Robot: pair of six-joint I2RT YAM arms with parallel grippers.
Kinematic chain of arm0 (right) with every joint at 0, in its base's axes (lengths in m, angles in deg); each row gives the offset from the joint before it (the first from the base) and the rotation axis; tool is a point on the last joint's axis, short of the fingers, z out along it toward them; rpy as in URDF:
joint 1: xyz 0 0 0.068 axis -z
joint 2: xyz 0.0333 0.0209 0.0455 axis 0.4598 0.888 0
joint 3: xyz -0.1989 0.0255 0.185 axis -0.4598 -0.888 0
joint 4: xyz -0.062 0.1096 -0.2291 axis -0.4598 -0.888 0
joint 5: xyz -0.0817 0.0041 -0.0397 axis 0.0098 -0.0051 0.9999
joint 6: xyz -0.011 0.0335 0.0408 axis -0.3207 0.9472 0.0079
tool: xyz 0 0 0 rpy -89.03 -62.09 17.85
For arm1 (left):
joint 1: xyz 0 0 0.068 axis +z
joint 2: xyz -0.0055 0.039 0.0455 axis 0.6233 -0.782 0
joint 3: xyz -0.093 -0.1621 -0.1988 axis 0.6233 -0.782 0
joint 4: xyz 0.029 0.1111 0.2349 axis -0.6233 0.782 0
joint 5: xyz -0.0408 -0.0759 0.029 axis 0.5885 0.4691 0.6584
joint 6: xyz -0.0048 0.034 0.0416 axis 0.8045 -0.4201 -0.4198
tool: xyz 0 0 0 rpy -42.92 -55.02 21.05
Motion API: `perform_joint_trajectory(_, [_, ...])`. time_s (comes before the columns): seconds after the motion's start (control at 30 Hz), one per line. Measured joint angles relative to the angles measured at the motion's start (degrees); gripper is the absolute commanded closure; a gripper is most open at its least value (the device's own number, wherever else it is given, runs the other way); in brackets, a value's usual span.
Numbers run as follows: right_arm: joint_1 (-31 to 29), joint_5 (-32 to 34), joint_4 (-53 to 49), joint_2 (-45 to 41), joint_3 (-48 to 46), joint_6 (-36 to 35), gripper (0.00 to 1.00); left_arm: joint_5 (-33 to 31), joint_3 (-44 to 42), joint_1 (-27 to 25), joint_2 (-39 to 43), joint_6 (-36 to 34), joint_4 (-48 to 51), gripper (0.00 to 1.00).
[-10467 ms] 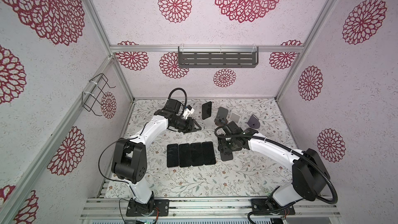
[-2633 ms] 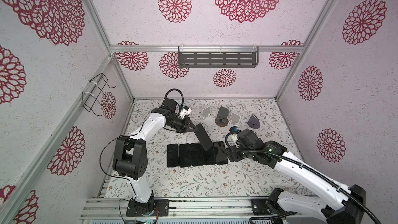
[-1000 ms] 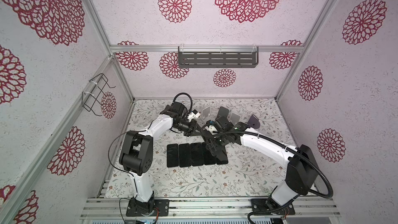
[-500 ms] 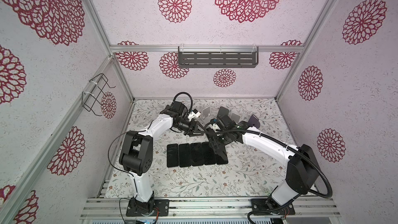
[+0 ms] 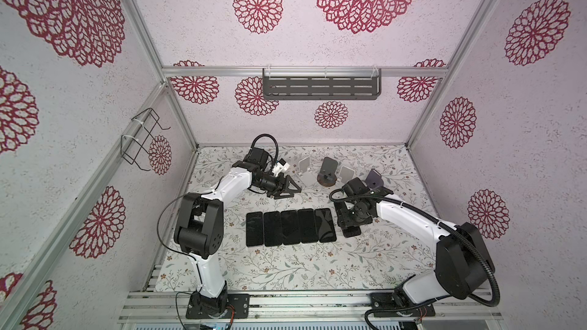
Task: Remove the phone from the phone stand
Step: 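Lower the phone flat at the row's end with the right gripper while the left withdraws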
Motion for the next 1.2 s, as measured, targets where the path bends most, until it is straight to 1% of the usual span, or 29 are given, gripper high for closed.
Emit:
perform_joint_trajectory(0.3, [-0.11,1.27,1.01,6.8,-0.02,1.81,0.44,-14.25,-0.74,0.09,7.74,0.37,-0.24,0.41])
perform_joint_trajectory(0.43, [-0.11,1.11,1.79,9.27,0.24,2.29,0.43,-17.99,-1.25,0.09,9.14,0.39,-0.98,0.41])
perform_joint_trajectory(0.57, [-0.11,0.98,2.43,11.54,1.05,2.8,0.42,-19.65,-1.75,0.09,9.16,0.39,-1.05,0.41])
perform_joint_trajectory(0.83, [-0.02,0.5,3.08,14.16,2.05,2.91,0.36,-20.72,-1.84,0.07,9.16,0.35,-1.07,0.4])
perform_joint_trajectory(1.1, [0.35,-0.17,3.13,14.8,2.25,3.26,0.23,-20.74,-1.84,0.07,9.16,0.33,-1.05,0.4])
perform_joint_trajectory(1.2, [0.44,-0.33,3.13,14.8,2.25,3.26,0.21,-20.72,-1.84,0.07,9.16,0.31,-1.05,0.4])
